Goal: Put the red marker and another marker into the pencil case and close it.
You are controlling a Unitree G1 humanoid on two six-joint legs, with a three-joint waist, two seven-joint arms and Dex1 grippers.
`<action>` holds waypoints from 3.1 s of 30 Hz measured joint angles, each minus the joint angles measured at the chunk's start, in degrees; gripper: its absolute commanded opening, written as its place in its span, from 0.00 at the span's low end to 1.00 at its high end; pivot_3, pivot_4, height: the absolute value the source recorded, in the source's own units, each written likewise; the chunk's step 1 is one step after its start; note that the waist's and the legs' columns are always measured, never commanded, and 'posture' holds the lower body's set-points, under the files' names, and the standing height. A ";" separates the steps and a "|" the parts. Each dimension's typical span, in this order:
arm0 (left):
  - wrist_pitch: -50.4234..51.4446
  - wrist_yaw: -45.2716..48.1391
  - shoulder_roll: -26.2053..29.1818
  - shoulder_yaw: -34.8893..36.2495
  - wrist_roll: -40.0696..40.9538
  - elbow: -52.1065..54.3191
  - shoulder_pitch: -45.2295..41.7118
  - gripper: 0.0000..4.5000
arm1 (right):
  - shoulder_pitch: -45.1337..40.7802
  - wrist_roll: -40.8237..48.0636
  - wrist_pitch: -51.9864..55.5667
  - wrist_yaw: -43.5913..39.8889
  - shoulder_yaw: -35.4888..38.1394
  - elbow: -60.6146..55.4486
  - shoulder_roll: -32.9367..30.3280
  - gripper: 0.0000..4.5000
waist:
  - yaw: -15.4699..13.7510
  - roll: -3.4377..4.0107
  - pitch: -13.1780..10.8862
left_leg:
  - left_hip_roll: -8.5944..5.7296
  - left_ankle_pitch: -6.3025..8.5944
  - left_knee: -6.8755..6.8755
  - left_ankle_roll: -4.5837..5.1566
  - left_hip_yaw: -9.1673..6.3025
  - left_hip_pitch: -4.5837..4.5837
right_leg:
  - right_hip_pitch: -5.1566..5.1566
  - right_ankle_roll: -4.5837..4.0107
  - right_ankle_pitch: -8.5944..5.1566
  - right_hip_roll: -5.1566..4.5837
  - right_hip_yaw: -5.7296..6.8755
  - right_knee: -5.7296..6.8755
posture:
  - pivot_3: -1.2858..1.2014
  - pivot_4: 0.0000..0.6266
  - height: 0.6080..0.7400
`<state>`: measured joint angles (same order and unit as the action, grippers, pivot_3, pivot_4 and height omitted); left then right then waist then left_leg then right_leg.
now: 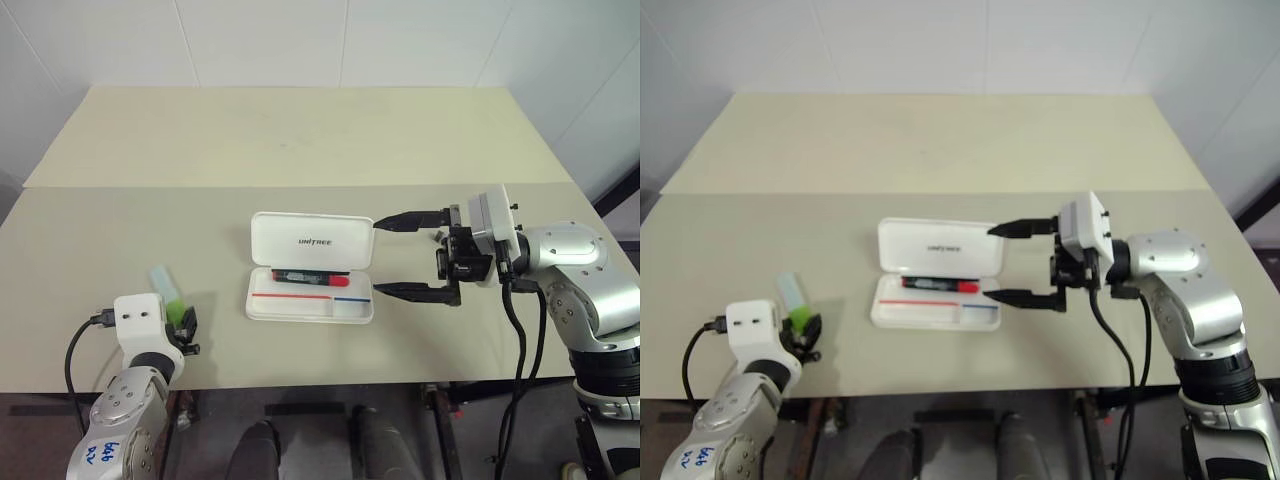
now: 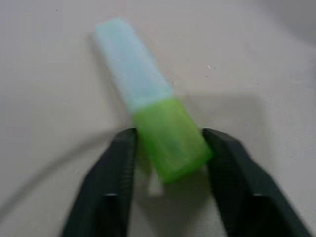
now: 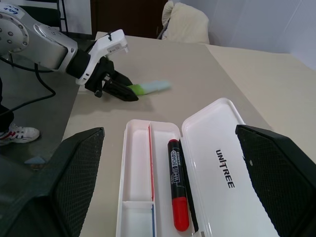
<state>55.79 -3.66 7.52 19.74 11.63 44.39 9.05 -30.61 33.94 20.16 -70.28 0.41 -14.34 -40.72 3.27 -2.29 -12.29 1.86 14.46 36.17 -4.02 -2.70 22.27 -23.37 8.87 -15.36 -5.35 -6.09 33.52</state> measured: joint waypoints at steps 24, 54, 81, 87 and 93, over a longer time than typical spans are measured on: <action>-22.75 9.44 6.32 3.22 1.62 -9.75 -10.14 0.23 | 1.64 -2.11 -2.36 0.71 0.10 1.02 0.06 1.00 | -0.44 -0.01 0.00 | -0.01 0.00 -0.08 -0.01 0.01 0.06 | -0.02 0.01 0.01 -0.02 0.01 -0.07 | 0.52 0.24 1.00; -44.99 75.85 34.04 -15.16 18.73 -39.20 -32.36 0.23 | 20.77 -2.31 -2.75 14.35 16.04 -10.35 -4.27 1.00 | -1.38 -0.01 -0.02 | 0.00 0.00 -0.12 0.02 0.08 0.07 | -0.05 0.00 0.09 -0.01 -0.01 -0.11 | 0.52 0.24 1.00; -53.98 81.91 33.90 -25.38 3.79 -52.28 -38.17 0.23 | 22.97 -0.31 0.83 18.83 17.93 -14.92 -4.75 1.00 | -1.52 0.00 -0.03 | 0.01 0.00 -0.13 0.04 0.05 0.09 | -0.08 0.01 0.09 0.00 0.00 0.02 | 0.52 0.24 1.00; -55.75 83.66 34.36 -25.40 3.04 -56.45 -38.28 0.23 | 22.88 0.08 1.19 19.60 17.83 -15.45 -4.72 1.00 | -1.50 0.00 -0.03 | 0.01 0.00 -0.13 0.05 0.05 0.08 | -0.08 0.00 0.09 0.00 0.00 0.03 | 0.52 0.24 1.00; -58.40 85.93 34.23 -26.38 1.84 -59.43 -40.74 0.23 | 22.59 0.18 1.26 19.92 17.31 -15.91 -4.66 1.00 | -1.55 0.00 -0.03 | 0.01 0.00 -0.13 0.04 0.05 0.08 | -0.08 0.01 0.09 0.00 0.00 0.03 | 0.52 0.24 1.00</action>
<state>-2.61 82.27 41.75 -6.63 13.47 -15.04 -31.69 -8.02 34.11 21.42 -50.36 17.72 -30.25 -45.38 1.71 -2.29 -12.32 1.87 14.45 36.05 -3.98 -2.65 22.35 -23.45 8.87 -15.27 -5.35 -6.09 33.55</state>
